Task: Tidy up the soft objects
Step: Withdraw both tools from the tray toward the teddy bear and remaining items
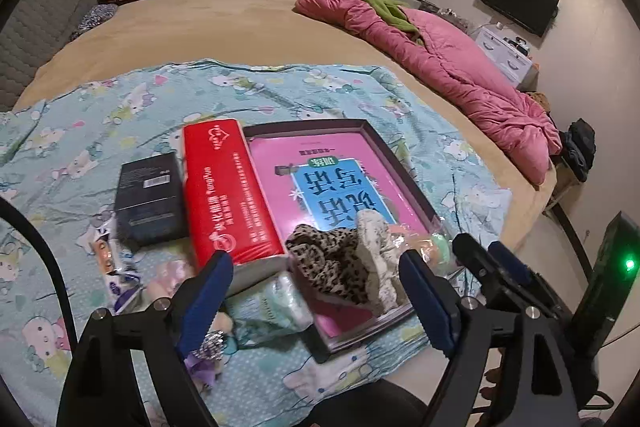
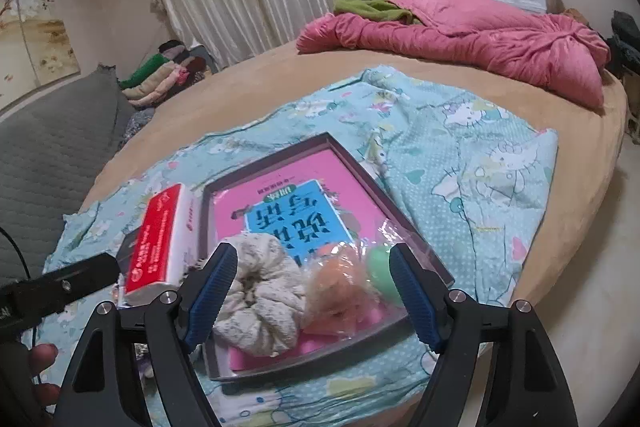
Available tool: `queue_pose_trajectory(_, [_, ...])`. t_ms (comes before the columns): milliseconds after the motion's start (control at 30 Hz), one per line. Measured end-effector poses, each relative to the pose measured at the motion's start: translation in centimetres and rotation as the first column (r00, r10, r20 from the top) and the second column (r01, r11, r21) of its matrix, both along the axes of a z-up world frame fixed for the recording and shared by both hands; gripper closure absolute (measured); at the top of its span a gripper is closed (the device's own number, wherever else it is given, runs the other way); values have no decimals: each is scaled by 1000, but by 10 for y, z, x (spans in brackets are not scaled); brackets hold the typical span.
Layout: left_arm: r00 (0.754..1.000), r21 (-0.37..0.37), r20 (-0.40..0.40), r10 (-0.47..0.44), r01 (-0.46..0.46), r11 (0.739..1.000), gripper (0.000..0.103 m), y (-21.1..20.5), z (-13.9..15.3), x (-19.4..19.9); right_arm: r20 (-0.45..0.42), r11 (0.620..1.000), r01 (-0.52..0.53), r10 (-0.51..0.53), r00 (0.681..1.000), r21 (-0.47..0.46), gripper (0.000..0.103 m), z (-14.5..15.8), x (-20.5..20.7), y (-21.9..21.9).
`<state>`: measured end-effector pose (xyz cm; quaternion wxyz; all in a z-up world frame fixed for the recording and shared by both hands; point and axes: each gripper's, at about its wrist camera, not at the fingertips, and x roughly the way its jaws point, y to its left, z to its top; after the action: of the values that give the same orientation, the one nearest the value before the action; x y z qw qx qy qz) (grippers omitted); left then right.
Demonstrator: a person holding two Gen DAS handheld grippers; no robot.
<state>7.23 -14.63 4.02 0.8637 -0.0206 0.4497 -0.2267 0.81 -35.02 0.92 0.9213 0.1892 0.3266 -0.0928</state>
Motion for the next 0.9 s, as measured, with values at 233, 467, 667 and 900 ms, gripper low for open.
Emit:
queue_pose_trajectory(233, [1000, 13, 15, 22, -22, 1000, 18, 14, 11, -9, 14, 999, -32, 32, 999, -29, 23, 17, -2, 18])
queue_pose_trajectory(467, [998, 10, 23, 54, -54, 998, 17, 36, 20, -14, 24, 995, -71, 73, 997, -68, 22, 33, -3, 39])
queue_pose_trajectory(667, [996, 14, 21, 91, -91, 996, 17, 59, 29, -16, 41, 989, -109, 113, 993, -97, 22, 48, -4, 59])
queue_pose_trajectory(900, [990, 13, 19, 143, -143, 990, 17, 89, 37, -17, 55, 980, -157, 164, 985, -120, 22, 61, -7, 81])
